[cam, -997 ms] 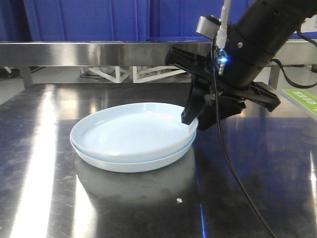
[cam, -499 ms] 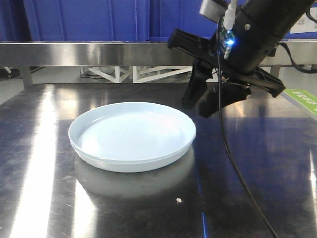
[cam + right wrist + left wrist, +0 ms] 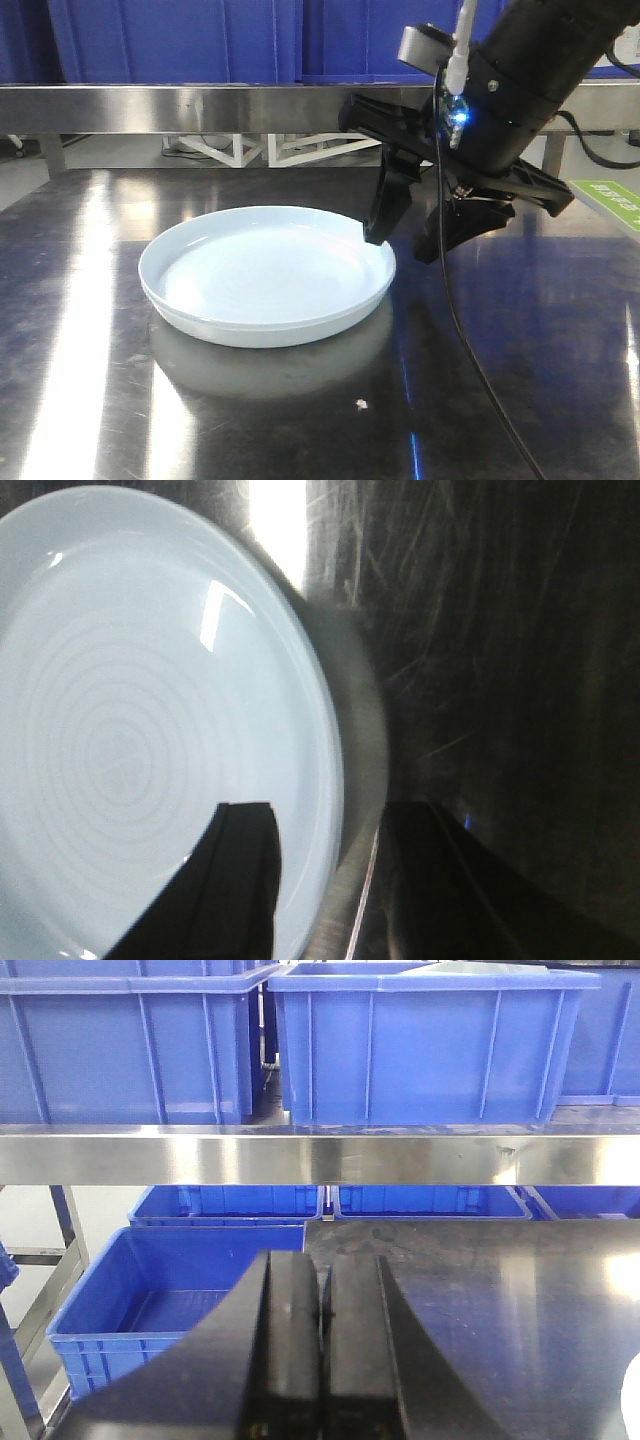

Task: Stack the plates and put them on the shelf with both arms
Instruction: 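Reposition the right gripper and grasp the rim of the plate stack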

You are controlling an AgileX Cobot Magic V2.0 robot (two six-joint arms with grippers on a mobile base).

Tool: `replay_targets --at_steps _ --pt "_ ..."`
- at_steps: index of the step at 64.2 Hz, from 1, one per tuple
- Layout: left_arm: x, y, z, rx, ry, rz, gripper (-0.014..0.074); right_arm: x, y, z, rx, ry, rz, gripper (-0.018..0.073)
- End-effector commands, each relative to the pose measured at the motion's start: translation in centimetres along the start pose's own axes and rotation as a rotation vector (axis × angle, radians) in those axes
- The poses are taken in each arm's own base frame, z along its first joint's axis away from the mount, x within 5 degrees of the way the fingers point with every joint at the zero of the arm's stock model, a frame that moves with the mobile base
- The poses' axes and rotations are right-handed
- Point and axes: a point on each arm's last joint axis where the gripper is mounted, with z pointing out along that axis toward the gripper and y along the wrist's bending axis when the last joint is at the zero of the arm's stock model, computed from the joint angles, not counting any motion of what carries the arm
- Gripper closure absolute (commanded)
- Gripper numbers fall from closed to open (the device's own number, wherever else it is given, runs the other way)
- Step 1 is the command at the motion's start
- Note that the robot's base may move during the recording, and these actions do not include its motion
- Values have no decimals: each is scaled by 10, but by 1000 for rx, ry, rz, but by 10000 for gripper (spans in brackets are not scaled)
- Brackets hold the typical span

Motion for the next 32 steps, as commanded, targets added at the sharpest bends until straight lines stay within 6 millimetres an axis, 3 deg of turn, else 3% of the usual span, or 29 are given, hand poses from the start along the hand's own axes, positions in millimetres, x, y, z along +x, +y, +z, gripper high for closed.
replay_targets --at_steps 1,24,32 --pt "-17 3 -1 -25 -109 -16 511 -10 8 -11 -29 -73 -6 172" --pt "-17 3 -1 -25 -109 -16 511 -11 6 -3 -25 -75 2 174" --pt "-17 3 -1 -25 -109 -16 511 -10 11 -2 -32 -86 -10 234"
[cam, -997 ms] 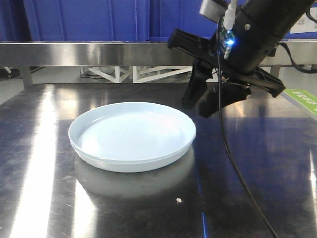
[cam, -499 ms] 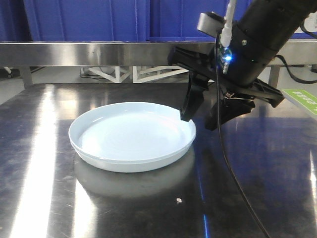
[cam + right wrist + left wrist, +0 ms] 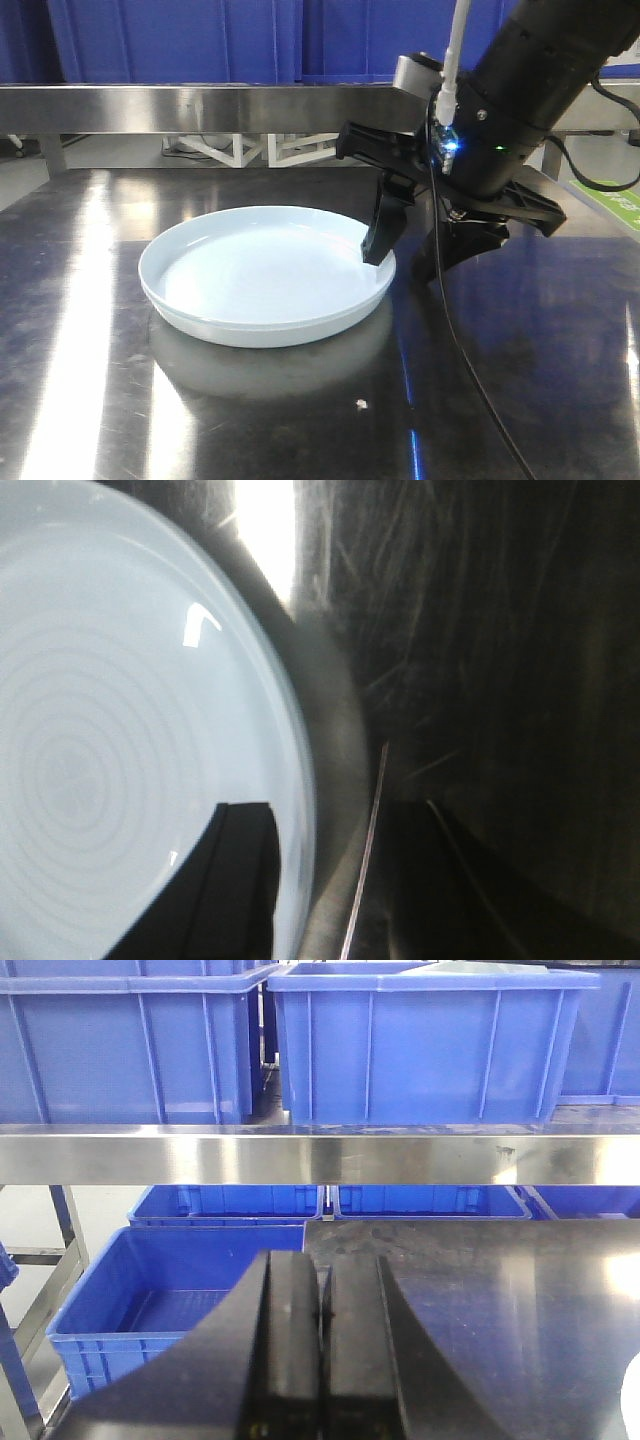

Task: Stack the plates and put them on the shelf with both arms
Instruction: 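Reposition the right gripper and grasp the rim of the plate stack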

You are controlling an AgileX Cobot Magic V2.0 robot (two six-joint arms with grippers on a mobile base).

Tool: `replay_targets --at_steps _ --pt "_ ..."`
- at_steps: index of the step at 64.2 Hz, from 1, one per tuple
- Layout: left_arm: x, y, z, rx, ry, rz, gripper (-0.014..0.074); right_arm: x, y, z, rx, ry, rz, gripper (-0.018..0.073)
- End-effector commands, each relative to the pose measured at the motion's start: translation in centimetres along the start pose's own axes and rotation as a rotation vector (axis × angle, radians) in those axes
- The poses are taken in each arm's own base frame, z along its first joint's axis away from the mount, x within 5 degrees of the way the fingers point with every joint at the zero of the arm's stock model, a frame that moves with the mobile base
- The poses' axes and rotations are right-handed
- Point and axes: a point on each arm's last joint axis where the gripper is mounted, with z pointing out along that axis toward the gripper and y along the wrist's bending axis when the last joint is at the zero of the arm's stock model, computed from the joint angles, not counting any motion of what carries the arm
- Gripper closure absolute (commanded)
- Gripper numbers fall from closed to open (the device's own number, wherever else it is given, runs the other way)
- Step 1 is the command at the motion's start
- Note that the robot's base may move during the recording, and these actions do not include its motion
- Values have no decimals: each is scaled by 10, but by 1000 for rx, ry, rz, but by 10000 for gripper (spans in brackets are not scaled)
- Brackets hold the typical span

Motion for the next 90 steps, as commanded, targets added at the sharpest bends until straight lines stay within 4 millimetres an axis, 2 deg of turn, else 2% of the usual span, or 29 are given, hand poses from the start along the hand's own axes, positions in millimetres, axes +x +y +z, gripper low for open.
replay_targets --at_steps 1,11,44,50,60,62,75,90 --pt "-17 3 -1 -25 -109 -16 511 -9 15 -17 -49 -92 -17 244" --pt "-17 3 -1 -25 -109 -16 511 -9 19 -16 -57 -110 -28 297" --pt "-17 3 -1 -25 -109 -16 511 -6 19 -8 -48 -86 -29 304" --pt "-17 3 -1 -25 -109 -16 511 -6 19 -8 -49 -87 -29 370" --pt "-17 3 -1 -25 -109 -16 511 -7 19 -10 -51 -91 -30 536" --pt "-17 3 -1 -25 -109 -16 511 -7 19 -10 -51 -91 -30 539" --pt "-17 3 -1 -25 -109 -16 511 -8 25 -25 -73 -133 -40 537" --pt "-17 3 -1 -25 -109 -16 511 -16 31 -59 -79 -278 -132 537"
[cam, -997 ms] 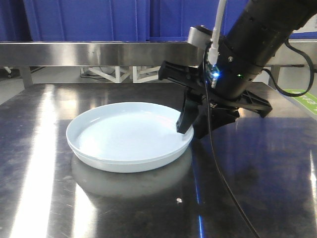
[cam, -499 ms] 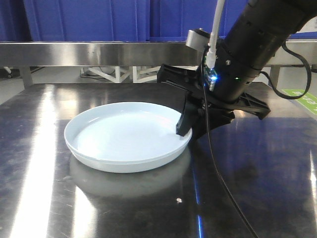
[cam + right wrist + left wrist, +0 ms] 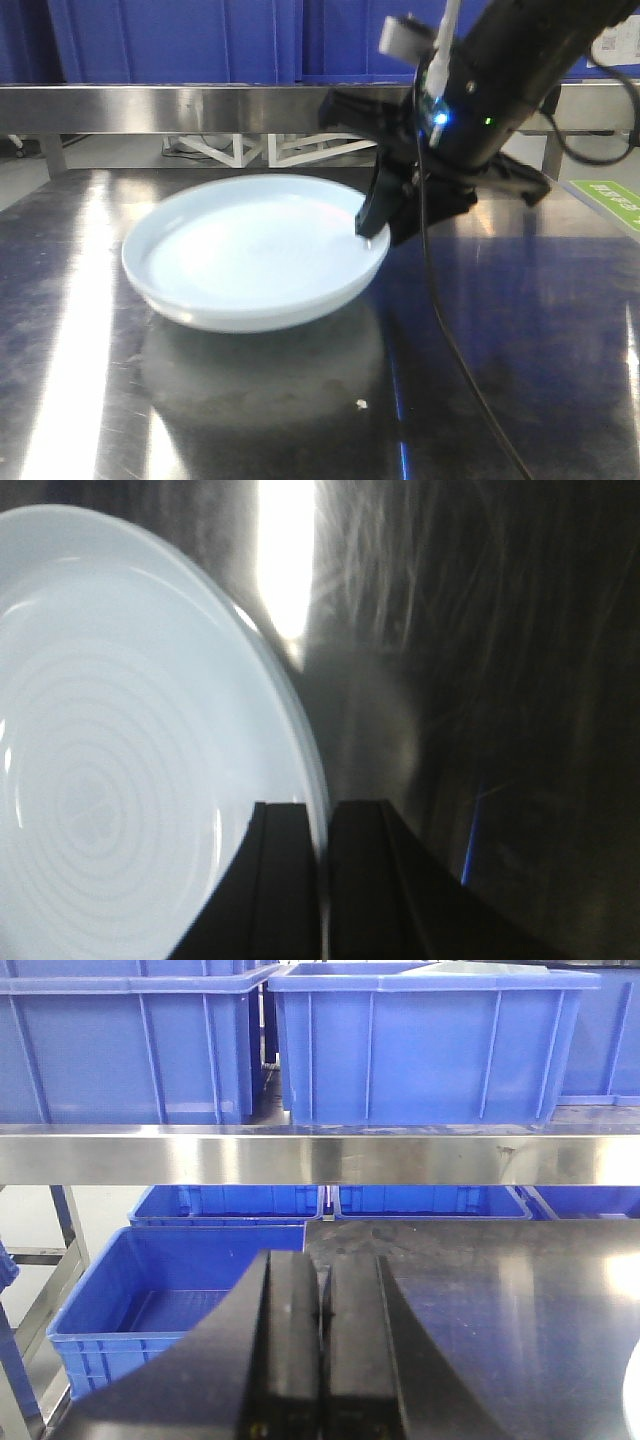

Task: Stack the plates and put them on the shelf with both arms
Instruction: 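Lift the stacked plates up off the table with the right gripper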

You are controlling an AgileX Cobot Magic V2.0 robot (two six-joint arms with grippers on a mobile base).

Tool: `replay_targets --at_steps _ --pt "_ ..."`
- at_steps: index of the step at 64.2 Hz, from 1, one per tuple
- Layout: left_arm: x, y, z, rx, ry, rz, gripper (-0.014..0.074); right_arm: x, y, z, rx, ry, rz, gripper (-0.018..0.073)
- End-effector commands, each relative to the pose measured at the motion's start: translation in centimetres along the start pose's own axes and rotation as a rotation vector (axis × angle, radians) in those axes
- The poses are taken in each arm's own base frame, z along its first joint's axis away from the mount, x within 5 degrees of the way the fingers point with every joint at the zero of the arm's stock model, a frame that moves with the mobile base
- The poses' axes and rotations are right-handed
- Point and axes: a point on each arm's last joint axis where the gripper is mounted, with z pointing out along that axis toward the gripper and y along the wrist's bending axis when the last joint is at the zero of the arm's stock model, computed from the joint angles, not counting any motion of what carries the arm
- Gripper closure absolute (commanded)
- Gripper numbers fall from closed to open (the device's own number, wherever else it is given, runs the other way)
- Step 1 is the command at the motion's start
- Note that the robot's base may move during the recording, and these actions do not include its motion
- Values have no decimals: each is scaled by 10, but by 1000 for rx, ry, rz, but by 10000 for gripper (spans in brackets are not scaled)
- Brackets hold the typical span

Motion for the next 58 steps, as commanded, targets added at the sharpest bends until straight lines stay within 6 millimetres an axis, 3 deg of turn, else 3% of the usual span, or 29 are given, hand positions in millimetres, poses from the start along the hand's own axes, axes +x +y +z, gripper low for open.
replay_targets --at_steps 1,11,22,43,58 --pt "-17 3 -1 -25 -109 -16 511 -19 13 -36 -40 -183 -63 537" --pt "-17 3 -1 -25 -109 -16 511 -21 12 -54 -25 -299 -141 537" --pt "-17 3 -1 -25 -109 -16 511 -5 3 -74 -32 -427 -158 537" --pt "-17 3 -1 -25 -109 -16 511 25 -39 -109 45 -630 -185 537" --pt "-17 3 -1 -25 -109 -16 511 46 -57 -148 76 -742 -162 537"
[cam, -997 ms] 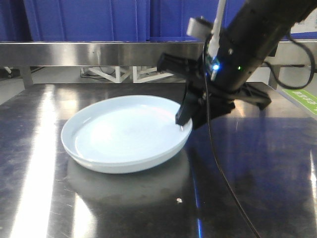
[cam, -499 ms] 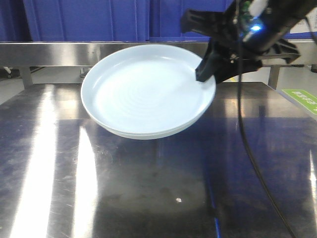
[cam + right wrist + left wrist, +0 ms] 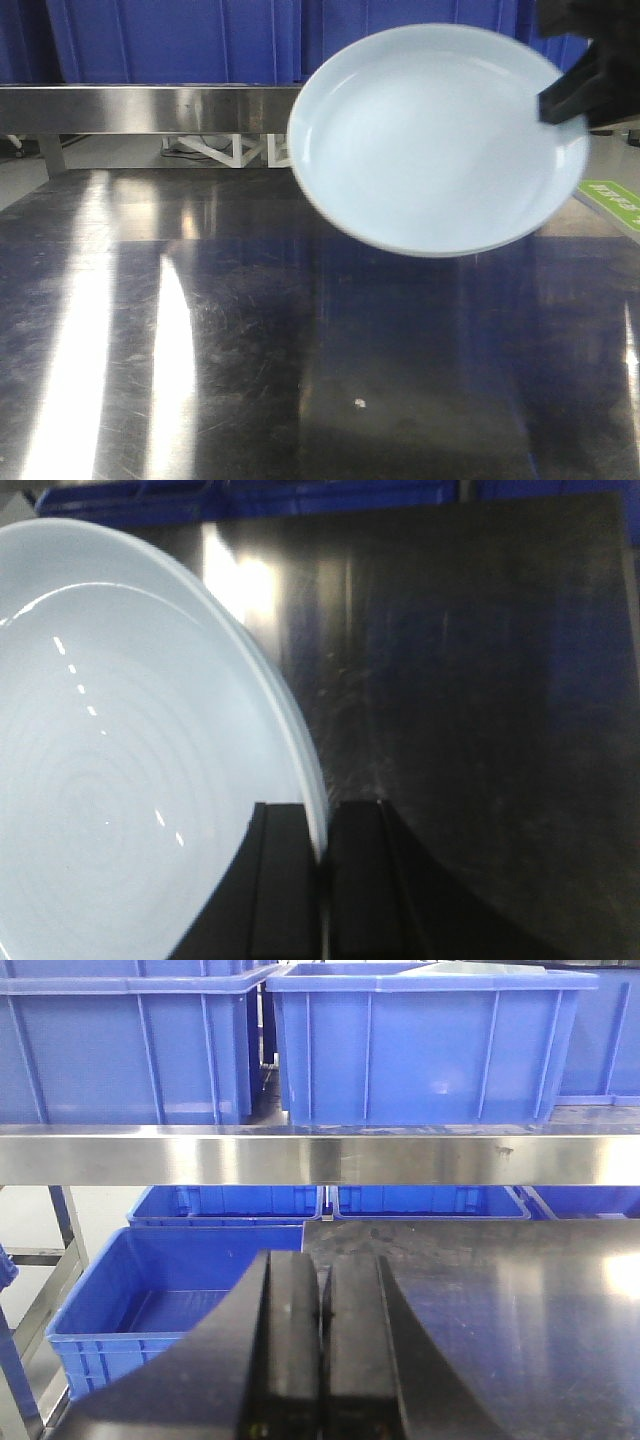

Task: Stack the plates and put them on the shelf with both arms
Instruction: 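Lift the stacked plates up off the table with the right gripper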

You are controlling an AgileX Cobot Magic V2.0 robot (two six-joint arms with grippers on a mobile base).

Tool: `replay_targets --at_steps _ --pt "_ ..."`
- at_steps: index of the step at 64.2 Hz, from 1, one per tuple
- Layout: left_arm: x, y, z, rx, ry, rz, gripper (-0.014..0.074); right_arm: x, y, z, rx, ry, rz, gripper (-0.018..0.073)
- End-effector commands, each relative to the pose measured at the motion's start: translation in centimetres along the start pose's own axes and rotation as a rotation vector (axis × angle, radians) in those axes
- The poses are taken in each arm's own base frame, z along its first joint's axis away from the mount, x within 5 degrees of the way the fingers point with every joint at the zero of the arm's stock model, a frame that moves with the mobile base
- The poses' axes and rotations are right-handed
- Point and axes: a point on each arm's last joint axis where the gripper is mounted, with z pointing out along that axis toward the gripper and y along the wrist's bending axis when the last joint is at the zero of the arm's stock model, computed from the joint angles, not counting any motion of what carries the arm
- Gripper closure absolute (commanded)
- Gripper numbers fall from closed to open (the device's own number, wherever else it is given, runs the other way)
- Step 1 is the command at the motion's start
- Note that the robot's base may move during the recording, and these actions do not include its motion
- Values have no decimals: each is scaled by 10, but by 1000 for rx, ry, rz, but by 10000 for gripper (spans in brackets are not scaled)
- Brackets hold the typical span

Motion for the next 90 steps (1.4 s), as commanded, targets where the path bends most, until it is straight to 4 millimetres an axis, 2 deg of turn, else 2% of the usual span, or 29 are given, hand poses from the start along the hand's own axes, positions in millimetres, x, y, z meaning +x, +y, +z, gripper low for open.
replay_targets --at_steps 1,11,23,43,90 --pt "-17 3 -1 -25 -109 -16 511 -22 -1 -27 -9 -205 -3 537" --pt "-17 3 -1 -25 -109 -16 511 -6 -7 -55 -7 -264 1 537" --pt "-17 3 -1 -25 -109 -16 511 15 -14 -73 -9 -333 1 537" --pt "-17 3 -1 -25 -109 -16 511 14 -13 -103 -42 -471 0 537" --pt "-17 3 -1 -25 -109 -16 511 14 -12 -107 -47 -487 0 537"
